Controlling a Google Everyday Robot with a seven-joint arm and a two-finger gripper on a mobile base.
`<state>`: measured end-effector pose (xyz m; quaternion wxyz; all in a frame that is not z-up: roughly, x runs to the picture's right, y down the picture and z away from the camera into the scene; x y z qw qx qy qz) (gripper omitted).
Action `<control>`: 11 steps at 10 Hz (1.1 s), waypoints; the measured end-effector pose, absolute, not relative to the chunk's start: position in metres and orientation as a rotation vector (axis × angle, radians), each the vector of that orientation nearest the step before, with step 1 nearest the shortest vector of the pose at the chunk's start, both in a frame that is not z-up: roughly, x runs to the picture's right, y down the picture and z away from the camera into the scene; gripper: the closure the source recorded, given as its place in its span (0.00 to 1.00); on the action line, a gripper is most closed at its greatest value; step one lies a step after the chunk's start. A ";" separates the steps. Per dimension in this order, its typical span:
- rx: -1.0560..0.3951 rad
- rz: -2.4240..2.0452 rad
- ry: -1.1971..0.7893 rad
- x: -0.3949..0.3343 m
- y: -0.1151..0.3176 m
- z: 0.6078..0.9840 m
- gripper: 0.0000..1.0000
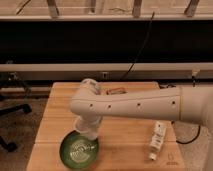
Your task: Place the ceramic cup in the ceramic bowl
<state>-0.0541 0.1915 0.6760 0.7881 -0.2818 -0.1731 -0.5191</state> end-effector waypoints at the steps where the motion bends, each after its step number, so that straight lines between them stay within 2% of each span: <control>1: -0.612 -1.130 -0.386 -0.056 0.193 0.676 0.63; 5: -0.659 -1.170 -0.450 -0.063 0.205 0.677 0.24; 6: -0.671 -1.181 -0.466 -0.067 0.208 0.677 0.20; 11: -0.669 -1.174 -0.513 -0.069 0.210 0.675 0.20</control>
